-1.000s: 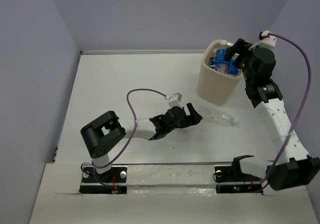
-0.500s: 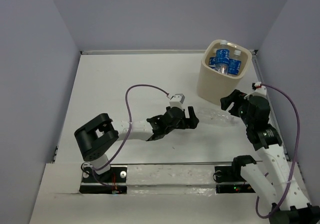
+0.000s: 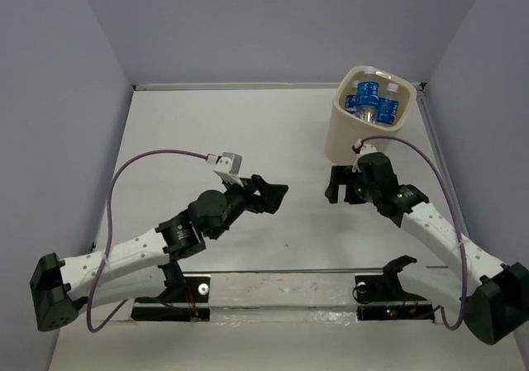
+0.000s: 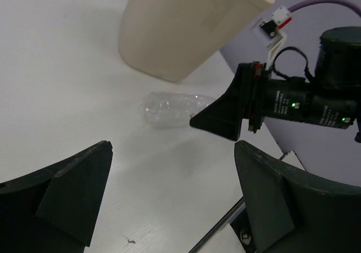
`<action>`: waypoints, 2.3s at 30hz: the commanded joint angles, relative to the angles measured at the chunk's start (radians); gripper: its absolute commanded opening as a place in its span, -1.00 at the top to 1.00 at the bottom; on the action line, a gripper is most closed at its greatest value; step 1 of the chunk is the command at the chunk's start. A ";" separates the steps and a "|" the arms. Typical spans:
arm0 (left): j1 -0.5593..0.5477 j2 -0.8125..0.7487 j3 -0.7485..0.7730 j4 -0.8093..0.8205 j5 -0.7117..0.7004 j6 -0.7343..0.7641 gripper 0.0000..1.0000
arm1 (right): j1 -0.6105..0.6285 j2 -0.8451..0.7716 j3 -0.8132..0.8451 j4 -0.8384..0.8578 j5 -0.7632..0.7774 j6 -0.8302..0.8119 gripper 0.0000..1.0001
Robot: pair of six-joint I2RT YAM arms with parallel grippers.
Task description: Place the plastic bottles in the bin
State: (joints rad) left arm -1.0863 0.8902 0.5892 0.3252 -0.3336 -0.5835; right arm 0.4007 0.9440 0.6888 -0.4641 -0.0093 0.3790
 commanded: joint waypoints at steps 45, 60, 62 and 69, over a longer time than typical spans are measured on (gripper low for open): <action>-0.001 -0.401 -0.269 0.020 -0.354 0.183 -0.98 | 0.322 0.770 0.423 -0.087 0.408 -0.597 0.10; -0.001 -0.361 -0.282 0.029 -0.390 0.166 -0.98 | 0.467 0.369 0.719 0.085 0.400 -0.502 0.38; -0.001 -0.369 -0.287 0.035 -0.395 0.165 -0.98 | 0.467 0.331 0.753 0.136 0.451 -0.506 0.42; -0.001 -0.390 -0.298 0.040 -0.389 0.163 -0.98 | 0.397 0.325 0.888 0.415 0.640 -0.647 0.52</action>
State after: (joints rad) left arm -1.0863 0.5144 0.3031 0.3073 -0.6830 -0.4126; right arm 0.8612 1.2572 1.4849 -0.2573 0.5064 -0.1879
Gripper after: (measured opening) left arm 0.989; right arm 0.711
